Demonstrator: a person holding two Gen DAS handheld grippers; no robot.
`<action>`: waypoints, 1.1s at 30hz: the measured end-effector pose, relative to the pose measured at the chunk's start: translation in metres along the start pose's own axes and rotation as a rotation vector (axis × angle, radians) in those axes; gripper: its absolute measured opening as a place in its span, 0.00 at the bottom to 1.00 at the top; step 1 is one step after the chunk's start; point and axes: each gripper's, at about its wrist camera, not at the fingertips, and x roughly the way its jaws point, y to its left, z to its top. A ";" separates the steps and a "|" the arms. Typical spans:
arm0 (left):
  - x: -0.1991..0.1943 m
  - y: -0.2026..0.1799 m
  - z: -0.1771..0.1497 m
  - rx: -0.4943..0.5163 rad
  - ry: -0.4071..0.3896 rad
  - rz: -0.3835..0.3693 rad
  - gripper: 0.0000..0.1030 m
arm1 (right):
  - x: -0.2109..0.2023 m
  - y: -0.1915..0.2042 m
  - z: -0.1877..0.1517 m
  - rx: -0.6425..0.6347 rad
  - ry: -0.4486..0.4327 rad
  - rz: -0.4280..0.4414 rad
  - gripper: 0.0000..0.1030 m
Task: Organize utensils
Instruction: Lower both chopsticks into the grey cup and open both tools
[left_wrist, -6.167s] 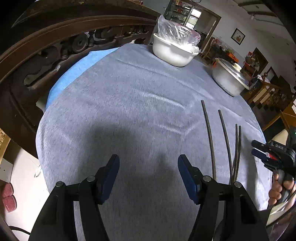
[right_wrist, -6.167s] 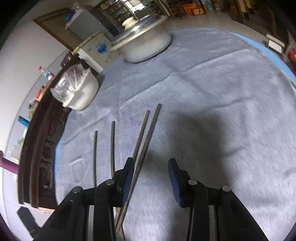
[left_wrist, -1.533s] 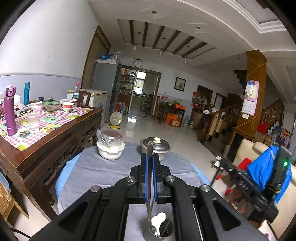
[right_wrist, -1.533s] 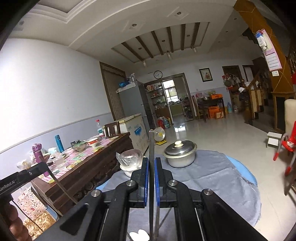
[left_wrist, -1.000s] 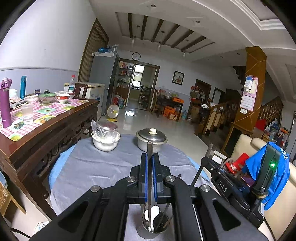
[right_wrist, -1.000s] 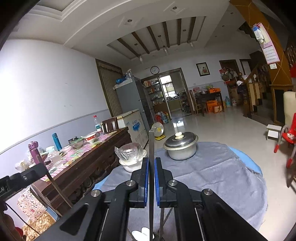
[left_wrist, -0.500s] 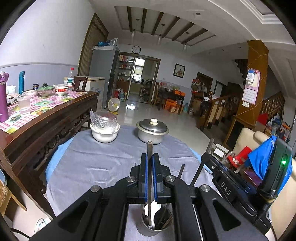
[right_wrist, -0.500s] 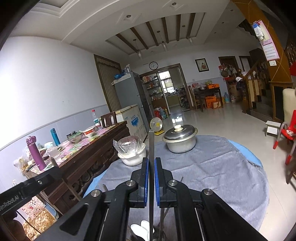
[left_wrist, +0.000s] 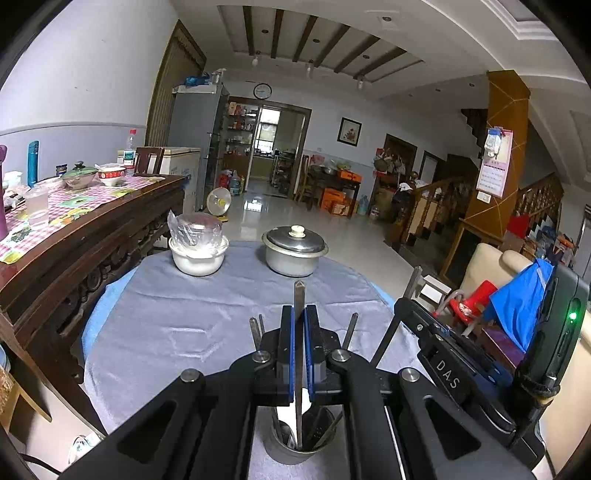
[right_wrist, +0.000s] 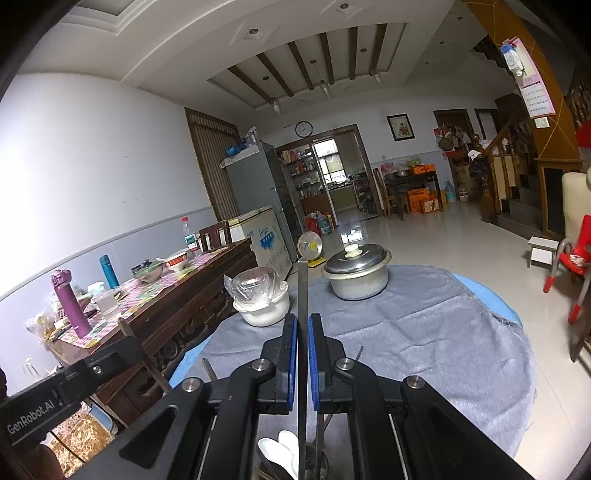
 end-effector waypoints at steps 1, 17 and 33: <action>0.001 0.000 -0.001 0.000 0.004 -0.001 0.05 | 0.000 0.000 0.000 0.001 0.001 0.000 0.07; 0.009 -0.011 -0.010 0.030 0.047 0.037 0.05 | -0.003 -0.005 -0.015 0.012 0.028 0.020 0.07; 0.006 -0.004 -0.012 0.012 0.063 0.066 0.05 | -0.010 0.005 -0.021 -0.013 0.044 0.042 0.07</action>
